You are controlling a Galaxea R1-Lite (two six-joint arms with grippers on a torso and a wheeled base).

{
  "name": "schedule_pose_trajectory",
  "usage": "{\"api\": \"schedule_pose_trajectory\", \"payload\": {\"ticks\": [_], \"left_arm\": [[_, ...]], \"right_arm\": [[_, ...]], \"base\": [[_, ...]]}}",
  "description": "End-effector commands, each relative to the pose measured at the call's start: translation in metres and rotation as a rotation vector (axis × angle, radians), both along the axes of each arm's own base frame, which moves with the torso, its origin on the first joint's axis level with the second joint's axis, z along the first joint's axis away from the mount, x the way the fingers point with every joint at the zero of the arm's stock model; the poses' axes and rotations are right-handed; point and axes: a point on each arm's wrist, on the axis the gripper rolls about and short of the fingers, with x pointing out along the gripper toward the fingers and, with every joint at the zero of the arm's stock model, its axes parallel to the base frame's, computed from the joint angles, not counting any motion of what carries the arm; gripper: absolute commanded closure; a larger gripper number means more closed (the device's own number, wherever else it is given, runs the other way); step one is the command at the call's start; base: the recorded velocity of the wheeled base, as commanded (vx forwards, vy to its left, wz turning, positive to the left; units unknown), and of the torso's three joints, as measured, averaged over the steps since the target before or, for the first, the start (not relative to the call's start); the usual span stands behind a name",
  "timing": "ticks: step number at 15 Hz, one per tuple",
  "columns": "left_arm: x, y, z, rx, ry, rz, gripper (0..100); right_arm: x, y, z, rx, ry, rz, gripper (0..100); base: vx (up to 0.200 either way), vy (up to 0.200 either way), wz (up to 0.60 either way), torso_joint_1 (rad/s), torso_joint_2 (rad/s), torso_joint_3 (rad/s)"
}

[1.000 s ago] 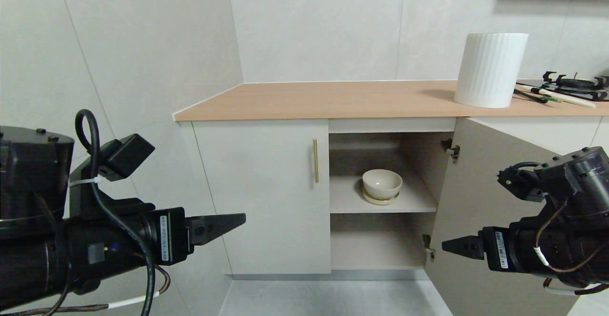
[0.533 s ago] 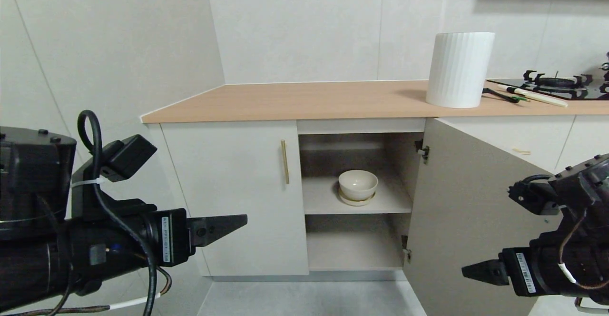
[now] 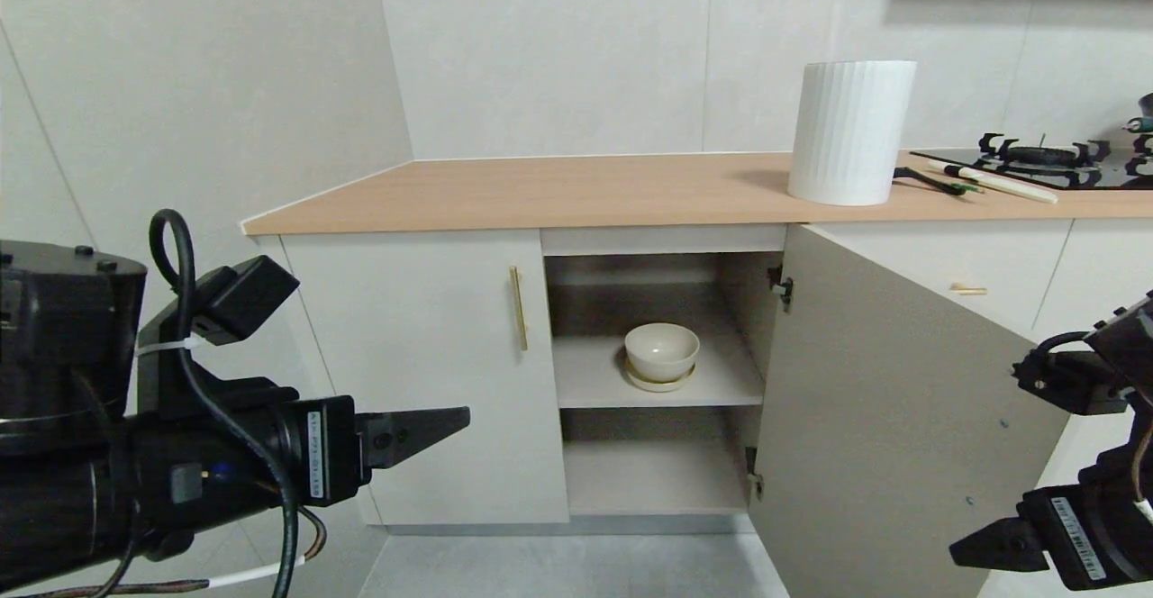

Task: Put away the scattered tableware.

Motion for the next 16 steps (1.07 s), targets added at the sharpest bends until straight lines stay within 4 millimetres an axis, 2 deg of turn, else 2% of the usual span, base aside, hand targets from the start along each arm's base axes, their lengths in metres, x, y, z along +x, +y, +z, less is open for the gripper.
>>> {"api": "schedule_pose_trajectory", "payload": {"ticks": [1, 4, 8, 9, 13, 16], "left_arm": [[0.001, 0.000, 0.000, 0.000, 0.001, 0.001, 0], [0.001, 0.000, 0.000, 0.000, 0.001, 0.001, 0], [0.001, 0.000, 0.000, 0.000, 0.001, 0.001, 0], [0.001, 0.000, 0.000, 0.000, 0.001, 0.001, 0], [0.001, -0.001, -0.001, 0.001, 0.002, 0.001, 0], [0.001, -0.001, -0.001, 0.001, 0.002, 0.001, 0]], "right_arm": [[-0.004, -0.006, 0.013, -0.009, -0.053, -0.031, 0], [-0.012, -0.017, 0.025, -0.054, -0.130, -0.082, 0], [-0.008, -0.032, 0.029, -0.102, -0.152, -0.181, 0], [-0.003, -0.047, 0.028, -0.166, -0.142, -0.225, 0], [0.013, -0.082, 0.018, -0.267, -0.054, -0.325, 0], [0.033, -0.096, 0.008, -0.272, -0.028, -0.393, 0]], "base": [[0.000, 0.000, 0.00, 0.000, 0.00, 0.000], [0.000, 0.000, 0.00, 0.000, 0.00, 0.000], [0.000, 0.000, 0.00, 0.000, 0.00, 0.000], [0.000, 0.000, 0.00, 0.000, 0.00, 0.000], [0.000, 0.000, 0.00, 0.000, 0.00, 0.000], [0.000, 0.000, 0.00, 0.000, 0.00, 0.000]]}}
